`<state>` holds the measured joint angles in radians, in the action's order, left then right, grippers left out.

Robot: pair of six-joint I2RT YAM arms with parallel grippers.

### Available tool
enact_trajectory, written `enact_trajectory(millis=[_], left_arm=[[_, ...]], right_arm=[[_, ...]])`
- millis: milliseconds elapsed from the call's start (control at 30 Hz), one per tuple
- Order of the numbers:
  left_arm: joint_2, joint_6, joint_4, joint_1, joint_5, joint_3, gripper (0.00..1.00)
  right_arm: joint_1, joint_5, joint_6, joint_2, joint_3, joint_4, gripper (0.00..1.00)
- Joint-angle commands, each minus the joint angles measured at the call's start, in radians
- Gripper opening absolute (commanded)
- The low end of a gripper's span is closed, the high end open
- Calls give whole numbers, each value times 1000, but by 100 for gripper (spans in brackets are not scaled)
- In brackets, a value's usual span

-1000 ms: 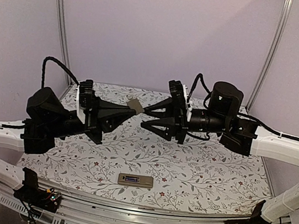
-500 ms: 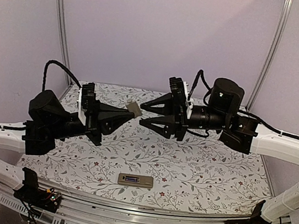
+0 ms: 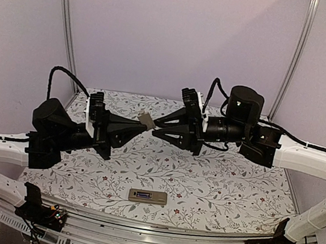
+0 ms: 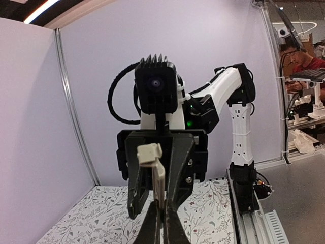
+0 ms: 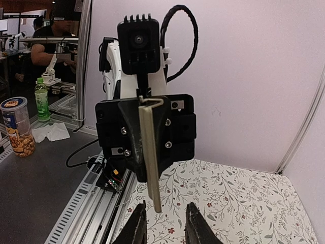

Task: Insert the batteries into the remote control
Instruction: Pass from the left arm to the right, then pass from the right arm to the left

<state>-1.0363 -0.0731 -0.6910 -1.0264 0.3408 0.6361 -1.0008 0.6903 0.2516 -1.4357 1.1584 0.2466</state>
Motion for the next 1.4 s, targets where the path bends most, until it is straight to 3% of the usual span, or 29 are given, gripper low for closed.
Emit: enact_trajectory(millis=[0, 167, 333, 533, 567, 633, 700, 833, 1033, 1200, 1267, 1333, 1367], left_arm=[[-20, 7, -8, 14, 20, -8, 0], [-40, 5, -6, 15, 33, 2, 0], [-40, -5, 6, 16, 29, 6, 0], [-39, -18, 22, 16, 25, 7, 0], [-41, -23, 37, 15, 19, 15, 12], [-43, -28, 82, 17, -11, 32, 56], [-30, -71, 164, 18, -47, 55, 82], [27, -192, 368, 26, -101, 92, 94], [-37, -267, 718, 32, -141, 239, 93], [-104, -251, 800, 32, -56, 310, 93], [-114, -248, 816, 34, -44, 328, 81], [-110, -254, 831, 33, -27, 340, 56], [-105, -255, 836, 33, -13, 340, 51]], right_arm=[[-4, 25, 5, -8, 28, -21, 23], [-4, 50, -5, -19, 43, -22, 19], [-4, 65, 2, -17, 39, -32, 0], [-4, 63, 17, -8, 28, -53, 0], [-4, 61, 21, -5, 29, -60, 0], [-4, 48, 31, 0, 32, -83, 0], [-3, 16, 43, 6, 42, -140, 0], [-2, -66, 124, 12, 99, -406, 0], [-7, -96, 309, -66, 263, -791, 0], [-16, -105, 353, -139, 365, -891, 0], [-18, -122, 360, -156, 387, -915, 0], [-18, -135, 363, -163, 394, -926, 0], [-18, -135, 366, -160, 392, -928, 0]])
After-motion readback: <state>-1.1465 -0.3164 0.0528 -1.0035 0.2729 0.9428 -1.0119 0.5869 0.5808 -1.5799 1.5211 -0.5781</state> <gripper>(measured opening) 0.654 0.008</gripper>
